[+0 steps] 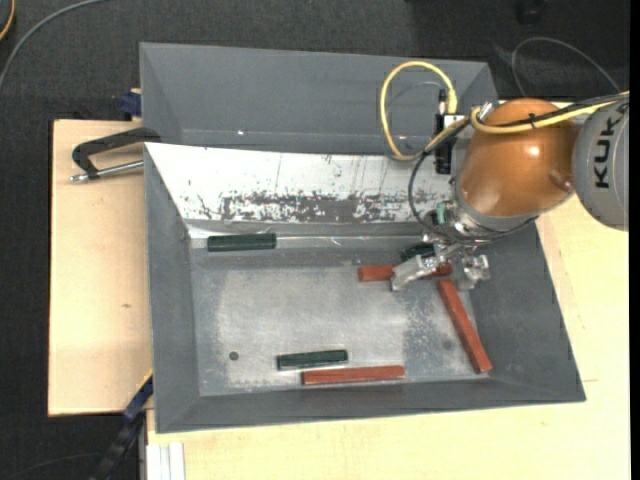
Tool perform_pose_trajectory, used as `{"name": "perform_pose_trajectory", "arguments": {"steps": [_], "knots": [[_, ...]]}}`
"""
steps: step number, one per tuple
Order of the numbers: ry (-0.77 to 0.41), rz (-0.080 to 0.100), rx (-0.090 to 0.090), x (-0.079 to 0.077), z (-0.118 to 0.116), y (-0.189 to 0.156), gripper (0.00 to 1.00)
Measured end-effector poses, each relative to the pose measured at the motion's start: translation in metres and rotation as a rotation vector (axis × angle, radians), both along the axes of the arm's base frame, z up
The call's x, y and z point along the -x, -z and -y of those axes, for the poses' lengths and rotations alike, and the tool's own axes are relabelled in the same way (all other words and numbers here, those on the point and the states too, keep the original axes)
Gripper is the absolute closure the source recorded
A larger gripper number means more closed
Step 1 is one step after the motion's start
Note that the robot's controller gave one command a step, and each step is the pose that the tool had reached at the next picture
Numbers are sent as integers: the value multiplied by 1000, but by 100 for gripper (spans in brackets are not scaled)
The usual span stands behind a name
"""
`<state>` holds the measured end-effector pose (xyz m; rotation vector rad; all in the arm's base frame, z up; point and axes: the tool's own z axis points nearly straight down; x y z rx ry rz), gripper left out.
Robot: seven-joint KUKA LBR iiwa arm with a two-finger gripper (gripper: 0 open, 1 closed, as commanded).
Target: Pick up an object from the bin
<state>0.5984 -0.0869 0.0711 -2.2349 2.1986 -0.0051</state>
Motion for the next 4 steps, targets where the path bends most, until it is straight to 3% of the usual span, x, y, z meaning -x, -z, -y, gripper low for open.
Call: {"name": "perform_pose_trajectory", "arguments": {"steps": [1, 2, 3, 4], "knots": [[1, -4, -1, 0, -1, 0, 100], [-68, 8, 2, 4, -5, -132, 100], [-68, -3, 0, 5, -5, -127, 0], [-90, -16, -1, 65, -26, -8, 0]]}}
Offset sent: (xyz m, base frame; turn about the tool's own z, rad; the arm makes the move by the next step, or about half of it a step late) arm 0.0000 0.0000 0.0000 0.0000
